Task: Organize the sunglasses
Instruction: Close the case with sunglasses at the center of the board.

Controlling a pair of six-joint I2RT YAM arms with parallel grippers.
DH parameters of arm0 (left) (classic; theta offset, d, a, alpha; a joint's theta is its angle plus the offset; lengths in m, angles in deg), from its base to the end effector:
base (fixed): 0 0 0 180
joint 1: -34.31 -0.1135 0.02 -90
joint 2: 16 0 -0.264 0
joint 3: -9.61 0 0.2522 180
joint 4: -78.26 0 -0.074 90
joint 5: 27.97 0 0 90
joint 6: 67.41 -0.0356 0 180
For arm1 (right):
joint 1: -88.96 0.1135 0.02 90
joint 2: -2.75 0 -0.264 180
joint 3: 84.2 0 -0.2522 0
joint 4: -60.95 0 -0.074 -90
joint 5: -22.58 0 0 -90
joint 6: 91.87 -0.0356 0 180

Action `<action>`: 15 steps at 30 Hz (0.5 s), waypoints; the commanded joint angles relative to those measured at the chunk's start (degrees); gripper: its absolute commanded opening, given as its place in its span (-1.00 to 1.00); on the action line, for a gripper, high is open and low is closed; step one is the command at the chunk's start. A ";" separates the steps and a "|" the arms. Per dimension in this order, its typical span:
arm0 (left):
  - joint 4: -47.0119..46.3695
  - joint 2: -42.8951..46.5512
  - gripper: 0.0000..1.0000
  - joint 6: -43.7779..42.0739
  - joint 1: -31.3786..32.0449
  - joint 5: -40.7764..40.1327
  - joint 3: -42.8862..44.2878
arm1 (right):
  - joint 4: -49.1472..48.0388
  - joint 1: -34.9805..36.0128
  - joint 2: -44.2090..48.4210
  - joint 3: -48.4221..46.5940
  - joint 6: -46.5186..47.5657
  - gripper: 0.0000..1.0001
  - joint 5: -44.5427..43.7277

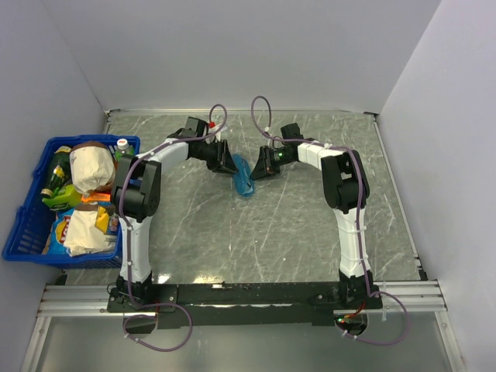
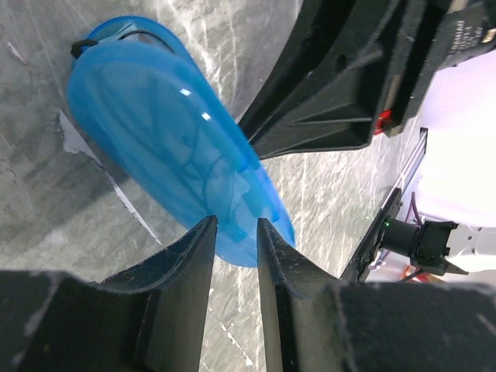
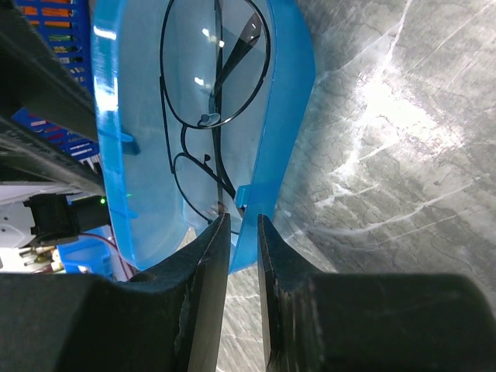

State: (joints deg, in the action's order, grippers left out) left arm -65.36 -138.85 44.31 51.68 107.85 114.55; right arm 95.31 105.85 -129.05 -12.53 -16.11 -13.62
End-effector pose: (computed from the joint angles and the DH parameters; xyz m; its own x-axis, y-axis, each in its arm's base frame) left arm 0.4322 -0.1620 0.1775 -0.9448 0.0253 -0.3267 0.2776 0.5915 -0.7570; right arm 0.4489 0.1663 0.1294 -0.9284 -0.1301 -0.3480 -0.3656 0.4873 0.7931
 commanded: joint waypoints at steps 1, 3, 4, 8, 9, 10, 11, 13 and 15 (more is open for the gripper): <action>1.21 -1.78 -0.31 -1.41 1.27 -1.17 1.81 | -0.91 0.78 1.55 -1.59 0.71 -0.45 0.69; 1.47 -2.13 -0.30 -1.59 1.62 -1.44 1.99 | -0.91 0.69 1.64 -1.50 0.79 -0.45 0.60; 1.47 -2.22 -0.30 -1.59 1.71 -1.53 2.16 | -0.91 0.78 1.64 -1.59 0.79 -0.45 0.60; 1.73 -2.92 -0.30 -1.59 1.97 -1.70 2.60 | -0.74 0.69 1.73 -1.59 0.88 -0.45 0.52; 1.91 -3.01 -0.28 -1.59 2.14 -1.96 2.69 | -0.82 0.87 1.82 -1.59 0.97 -0.45 0.52; 2.08 -3.36 -0.26 -1.67 2.23 -2.05 3.13 | -0.74 0.87 1.82 -1.59 0.97 -0.45 0.52; 2.26 -3.45 -0.26 -1.68 2.41 -2.05 3.39 | -0.82 0.87 1.82 -1.59 0.97 -0.45 0.52; 2.61 -3.89 -0.26 -1.85 2.58 -2.23 3.92 | -0.74 0.96 1.99 -1.50 0.97 -0.45 0.43; 3.05 -4.15 -0.25 -2.03 2.85 -2.58 4.36 | -0.65 1.04 1.99 -1.50 1.14 -0.46 0.34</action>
State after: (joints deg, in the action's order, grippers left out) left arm -63.70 -140.79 44.22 52.92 107.11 116.97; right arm 95.38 105.87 -129.05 -12.53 -15.87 -14.17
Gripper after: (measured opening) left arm 0.369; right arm 0.277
